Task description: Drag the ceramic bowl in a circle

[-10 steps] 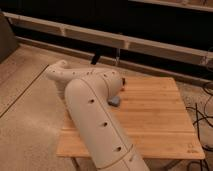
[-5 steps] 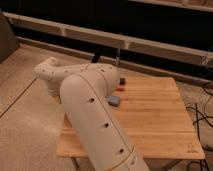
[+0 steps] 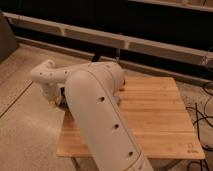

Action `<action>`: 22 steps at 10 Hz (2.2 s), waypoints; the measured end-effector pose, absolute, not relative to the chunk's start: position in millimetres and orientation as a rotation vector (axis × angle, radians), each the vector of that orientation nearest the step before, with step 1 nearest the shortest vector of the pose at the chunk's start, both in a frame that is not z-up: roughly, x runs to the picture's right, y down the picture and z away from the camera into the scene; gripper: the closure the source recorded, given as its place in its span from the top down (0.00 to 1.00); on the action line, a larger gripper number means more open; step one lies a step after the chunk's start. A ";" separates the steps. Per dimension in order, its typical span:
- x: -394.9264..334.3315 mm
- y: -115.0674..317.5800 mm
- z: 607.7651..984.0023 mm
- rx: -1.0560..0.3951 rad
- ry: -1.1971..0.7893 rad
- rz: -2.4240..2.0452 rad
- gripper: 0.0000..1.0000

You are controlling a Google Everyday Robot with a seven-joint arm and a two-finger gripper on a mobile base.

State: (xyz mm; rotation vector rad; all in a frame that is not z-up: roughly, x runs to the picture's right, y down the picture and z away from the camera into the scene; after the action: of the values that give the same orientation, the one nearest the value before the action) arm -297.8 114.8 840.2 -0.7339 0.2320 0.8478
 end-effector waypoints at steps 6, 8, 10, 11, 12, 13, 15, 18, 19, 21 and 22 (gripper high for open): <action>-247.3 145.3 801.7 -0.699 0.310 0.891 0.00; -219.6 140.1 800.6 -0.671 0.375 0.969 0.00; -200.0 125.2 813.4 -0.630 0.438 1.015 0.00; -196.8 121.1 818.6 -0.616 0.453 1.018 0.00; -193.7 113.0 831.4 -0.592 0.497 1.018 0.00; -192.2 105.9 842.9 -0.574 0.528 1.009 0.00; -199.9 94.6 866.2 -0.547 0.566 0.955 0.00; -230.8 83.3 883.1 -0.518 0.567 0.857 0.00; -249.1 79.1 887.1 -0.511 0.555 0.816 0.00; -282.9 84.9 888.8 -0.532 0.523 0.766 0.00; -298.8 93.6 886.9 -0.554 0.503 0.749 0.00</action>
State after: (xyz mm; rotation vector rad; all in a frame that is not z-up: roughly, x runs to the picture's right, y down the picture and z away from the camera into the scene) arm -298.8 93.6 886.9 -0.5542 0.5030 0.7489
